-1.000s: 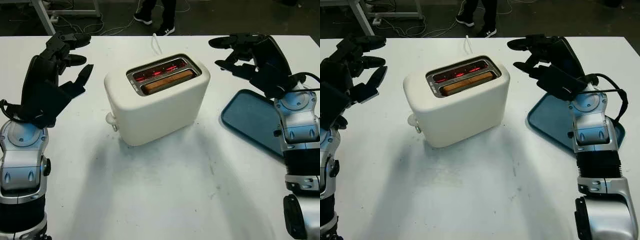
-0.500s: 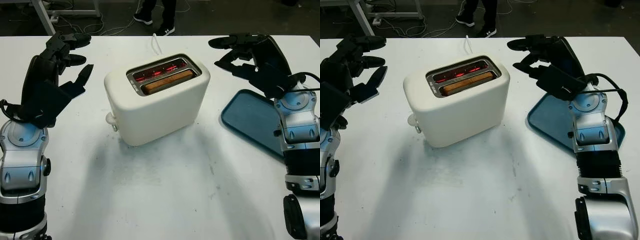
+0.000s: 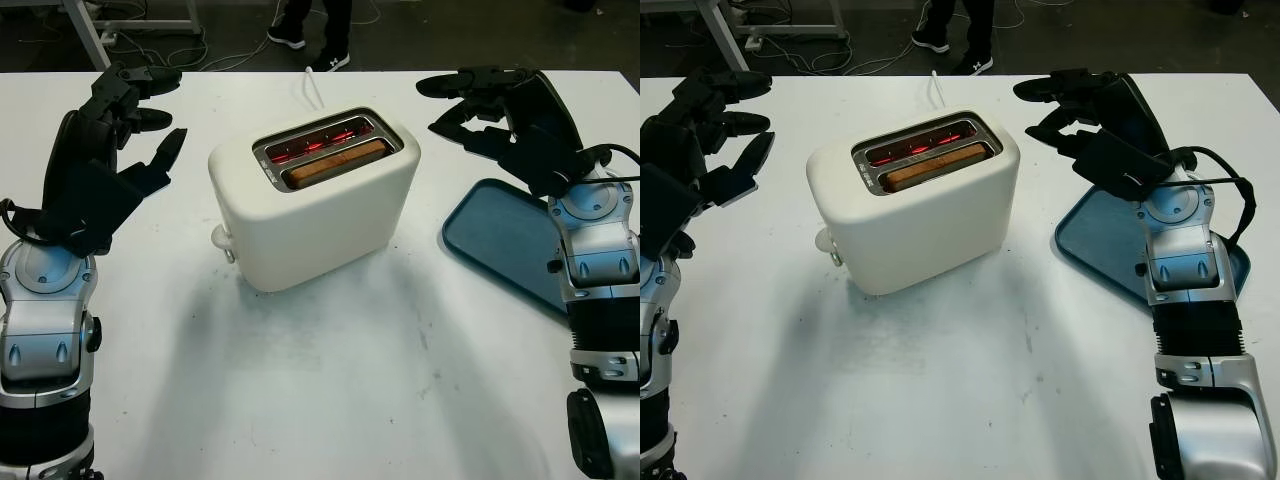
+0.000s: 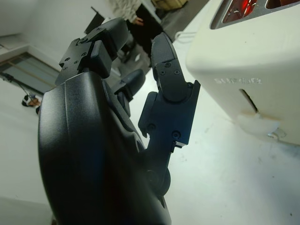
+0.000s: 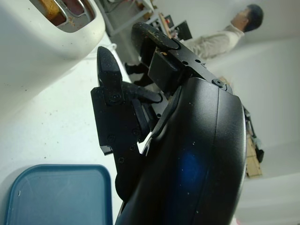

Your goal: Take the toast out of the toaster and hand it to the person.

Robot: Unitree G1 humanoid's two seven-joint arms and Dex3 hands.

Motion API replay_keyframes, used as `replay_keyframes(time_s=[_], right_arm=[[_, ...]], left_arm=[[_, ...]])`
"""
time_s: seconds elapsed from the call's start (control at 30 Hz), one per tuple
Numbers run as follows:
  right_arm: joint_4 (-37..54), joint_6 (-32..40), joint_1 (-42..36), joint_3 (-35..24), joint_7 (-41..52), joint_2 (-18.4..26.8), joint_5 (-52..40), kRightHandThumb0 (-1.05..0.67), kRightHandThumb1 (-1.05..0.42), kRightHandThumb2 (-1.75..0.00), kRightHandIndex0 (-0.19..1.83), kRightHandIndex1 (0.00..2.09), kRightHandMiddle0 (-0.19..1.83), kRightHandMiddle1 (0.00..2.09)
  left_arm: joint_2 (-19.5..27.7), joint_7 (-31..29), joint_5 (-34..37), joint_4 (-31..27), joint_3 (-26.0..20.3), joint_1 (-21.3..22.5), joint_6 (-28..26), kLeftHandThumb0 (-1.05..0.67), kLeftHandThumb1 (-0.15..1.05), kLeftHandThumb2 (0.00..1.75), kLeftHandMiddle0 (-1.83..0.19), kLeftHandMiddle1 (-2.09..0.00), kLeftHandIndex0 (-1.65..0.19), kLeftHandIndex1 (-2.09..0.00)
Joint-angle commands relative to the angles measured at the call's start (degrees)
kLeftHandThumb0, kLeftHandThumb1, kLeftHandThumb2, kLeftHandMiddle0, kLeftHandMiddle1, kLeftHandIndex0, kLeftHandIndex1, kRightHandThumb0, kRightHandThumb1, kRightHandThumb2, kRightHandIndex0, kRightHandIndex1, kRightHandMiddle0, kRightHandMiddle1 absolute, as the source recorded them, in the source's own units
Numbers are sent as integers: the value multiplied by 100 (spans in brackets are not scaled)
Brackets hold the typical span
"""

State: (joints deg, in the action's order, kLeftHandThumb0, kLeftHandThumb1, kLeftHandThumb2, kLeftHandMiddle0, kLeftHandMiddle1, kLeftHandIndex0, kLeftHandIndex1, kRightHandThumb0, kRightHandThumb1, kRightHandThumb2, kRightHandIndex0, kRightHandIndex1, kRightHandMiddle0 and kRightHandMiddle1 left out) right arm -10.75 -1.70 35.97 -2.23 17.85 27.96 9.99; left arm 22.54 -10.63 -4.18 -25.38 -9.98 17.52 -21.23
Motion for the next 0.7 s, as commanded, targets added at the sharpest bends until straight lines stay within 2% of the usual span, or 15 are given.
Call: replay_keyframes(time_s=[0.0,0.3,0.67], right_arm=[[80,45,27,-20,-16,74,-12,-28,-92,-10,63,89,85,2],[119,71,24,-13,-3,64,-25,-25,-92,-11,59,85,84,1],[79,17,27,-19,-37,53,-4,-27,-92,-10,63,83,85,1]], left_arm=[[19,-17,61,-70,-38,-8,-30,-40,92,54,-2,-110,-13,-76],[22,12,19,-56,-40,-36,54,-37,92,55,-4,-111,-14,-76],[33,25,-17,-58,-29,-44,59,-37,92,54,-6,-110,-15,-76]])
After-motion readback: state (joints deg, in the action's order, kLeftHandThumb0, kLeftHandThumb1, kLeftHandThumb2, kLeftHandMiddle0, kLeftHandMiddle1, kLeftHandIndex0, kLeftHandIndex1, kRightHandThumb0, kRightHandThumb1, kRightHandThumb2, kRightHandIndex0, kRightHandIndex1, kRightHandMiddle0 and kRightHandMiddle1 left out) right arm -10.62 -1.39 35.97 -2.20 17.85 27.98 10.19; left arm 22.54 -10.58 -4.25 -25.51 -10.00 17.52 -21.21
